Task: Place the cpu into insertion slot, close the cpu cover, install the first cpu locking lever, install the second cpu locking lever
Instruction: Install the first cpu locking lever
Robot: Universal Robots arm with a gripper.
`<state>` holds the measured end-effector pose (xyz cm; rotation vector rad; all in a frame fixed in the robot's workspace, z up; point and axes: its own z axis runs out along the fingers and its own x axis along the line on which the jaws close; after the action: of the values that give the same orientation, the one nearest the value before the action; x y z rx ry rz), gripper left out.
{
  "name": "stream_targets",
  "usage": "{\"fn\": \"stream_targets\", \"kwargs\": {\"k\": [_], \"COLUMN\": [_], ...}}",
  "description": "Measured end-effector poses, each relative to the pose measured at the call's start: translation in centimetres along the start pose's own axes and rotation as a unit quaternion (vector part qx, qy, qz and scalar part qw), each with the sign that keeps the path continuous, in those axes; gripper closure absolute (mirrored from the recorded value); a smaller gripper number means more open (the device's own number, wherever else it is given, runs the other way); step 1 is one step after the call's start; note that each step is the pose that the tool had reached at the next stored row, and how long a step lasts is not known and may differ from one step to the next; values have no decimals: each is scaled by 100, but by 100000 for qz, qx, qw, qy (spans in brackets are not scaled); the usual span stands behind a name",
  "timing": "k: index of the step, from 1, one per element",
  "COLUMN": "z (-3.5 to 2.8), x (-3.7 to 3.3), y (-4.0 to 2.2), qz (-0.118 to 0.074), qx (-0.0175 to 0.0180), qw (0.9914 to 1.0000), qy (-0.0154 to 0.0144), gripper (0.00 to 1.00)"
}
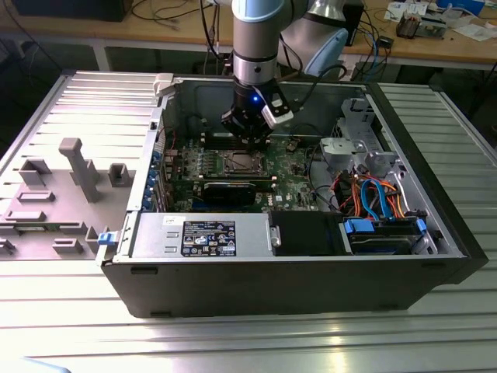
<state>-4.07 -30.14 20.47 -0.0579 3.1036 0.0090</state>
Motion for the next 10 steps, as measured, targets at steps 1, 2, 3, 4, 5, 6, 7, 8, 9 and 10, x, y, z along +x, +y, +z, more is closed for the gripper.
{"fn": "stream_targets", "kwargs": {"k": [1, 2, 3, 4, 5, 6, 7, 8, 9, 10], "z": [2, 4, 9, 13, 16, 18, 20, 21, 22, 23], "x": [0, 0, 0, 0, 1, 1, 1, 1, 2, 2], "y": [0, 0, 0, 0, 0, 0, 0, 0, 0, 0], "qz": [-1, -1, -3, -4, 0, -3, -4, -2, 11, 12], "qx": [30, 51, 90, 99, 97, 94, 94, 72, 9, -83], "qw": [100000, 100000, 100000, 100000, 100000, 100000, 100000, 100000, 100000, 100000], "qy": [0, 2, -1, 1, 2, 3, 4, 1, 1, 2], "gripper": [89, 89, 89, 89, 89, 89, 89, 89, 89, 89]}}
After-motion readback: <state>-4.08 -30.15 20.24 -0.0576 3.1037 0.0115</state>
